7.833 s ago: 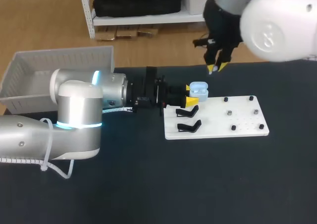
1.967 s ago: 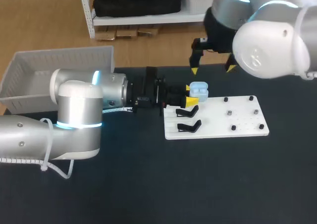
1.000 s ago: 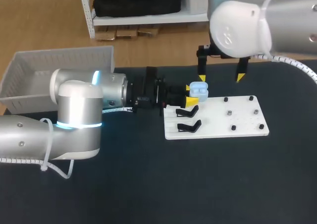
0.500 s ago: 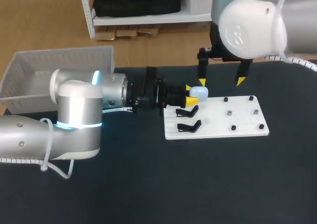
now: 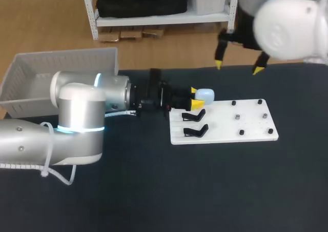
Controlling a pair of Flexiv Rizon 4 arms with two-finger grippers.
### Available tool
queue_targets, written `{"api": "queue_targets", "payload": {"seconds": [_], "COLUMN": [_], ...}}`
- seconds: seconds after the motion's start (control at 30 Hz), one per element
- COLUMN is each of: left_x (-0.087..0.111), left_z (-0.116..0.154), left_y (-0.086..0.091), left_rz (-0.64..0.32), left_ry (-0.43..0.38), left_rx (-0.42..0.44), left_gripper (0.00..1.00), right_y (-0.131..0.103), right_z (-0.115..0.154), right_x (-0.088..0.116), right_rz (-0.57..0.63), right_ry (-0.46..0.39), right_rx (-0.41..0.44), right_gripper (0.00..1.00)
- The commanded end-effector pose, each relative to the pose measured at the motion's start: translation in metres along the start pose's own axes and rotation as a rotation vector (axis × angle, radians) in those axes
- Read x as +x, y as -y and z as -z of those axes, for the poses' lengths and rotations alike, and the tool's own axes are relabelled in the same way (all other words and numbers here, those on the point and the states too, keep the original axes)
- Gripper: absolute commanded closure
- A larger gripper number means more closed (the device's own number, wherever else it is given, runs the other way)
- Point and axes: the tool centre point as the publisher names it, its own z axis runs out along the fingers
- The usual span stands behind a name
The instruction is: Pick up each earbud case from the left stands, insert the matching earbuds, close the lid, and place the case in the box.
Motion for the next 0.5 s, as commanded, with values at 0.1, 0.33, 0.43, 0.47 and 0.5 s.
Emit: {"api": "queue_targets", "payload": {"seconds": [0.1, 0.33, 0.43, 0.47, 0.5], "left_x": [-0.020, -0.026, -0.029, -0.030, -0.030], "left_z": [0.038, 0.094, 0.123, 0.132, 0.142], "left_y": [0.014, 0.009, 0.001, -0.002, -0.006], "left_rz": [0.009, 0.049, 0.070, 0.077, 0.087], "left_ry": [-0.042, -0.111, -0.128, -0.129, -0.129], "left_rx": [-0.072, -0.170, -0.228, -0.247, -0.272], "left_gripper": [1.00, 1.00, 1.00, 1.00, 1.00], "right_y": [0.043, 0.055, 0.055, 0.055, 0.055], "right_z": [0.002, 0.002, 0.002, 0.002, 0.002], "right_x": [0.013, 0.010, 0.010, 0.010, 0.010], "right_rz": [-0.105, -0.161, -0.161, -0.161, -0.161], "right_ry": [0.163, 0.162, 0.162, 0.162, 0.162], "right_rx": [-0.098, -0.129, -0.129, -0.129, -0.129], "right_gripper": [0.00, 0.00, 0.00, 0.00, 0.00]}}
